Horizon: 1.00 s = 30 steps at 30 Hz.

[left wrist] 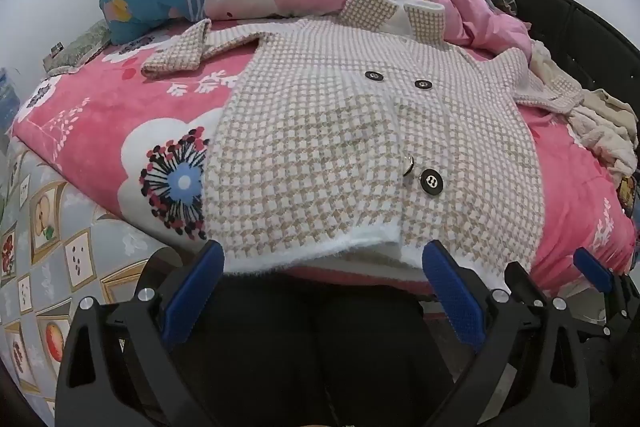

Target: Fold large clothes

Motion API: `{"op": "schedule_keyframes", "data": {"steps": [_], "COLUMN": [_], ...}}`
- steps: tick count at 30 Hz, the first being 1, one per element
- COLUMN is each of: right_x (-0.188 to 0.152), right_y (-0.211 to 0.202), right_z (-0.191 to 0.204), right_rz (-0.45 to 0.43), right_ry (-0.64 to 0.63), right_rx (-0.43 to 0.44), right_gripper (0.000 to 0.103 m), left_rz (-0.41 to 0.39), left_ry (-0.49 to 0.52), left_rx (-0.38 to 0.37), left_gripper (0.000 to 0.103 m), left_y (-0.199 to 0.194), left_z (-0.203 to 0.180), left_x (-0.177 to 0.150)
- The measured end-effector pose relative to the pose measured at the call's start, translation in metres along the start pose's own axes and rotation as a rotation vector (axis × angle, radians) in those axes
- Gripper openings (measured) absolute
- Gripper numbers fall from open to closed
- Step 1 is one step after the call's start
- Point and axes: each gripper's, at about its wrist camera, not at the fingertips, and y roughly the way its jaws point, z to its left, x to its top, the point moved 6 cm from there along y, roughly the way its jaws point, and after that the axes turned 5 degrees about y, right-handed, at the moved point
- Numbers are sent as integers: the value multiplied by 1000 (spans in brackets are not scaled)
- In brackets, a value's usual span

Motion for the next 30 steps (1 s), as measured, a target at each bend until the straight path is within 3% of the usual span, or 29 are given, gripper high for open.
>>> {"op": "schedule_keyframes", "data": {"steps": [30], "right_x": [8], "right_y": [-13], "right_z": [3], "right_rz": [-33], "right_ry": [-14], "right_rx": [-9], "right_gripper": [96], "left_rz": [-7], "left_ry": [-4], "left_rx": [-24], "left_gripper": [98], "left_y": [-8], "left_z": [-1], "left_x": [-1]}}
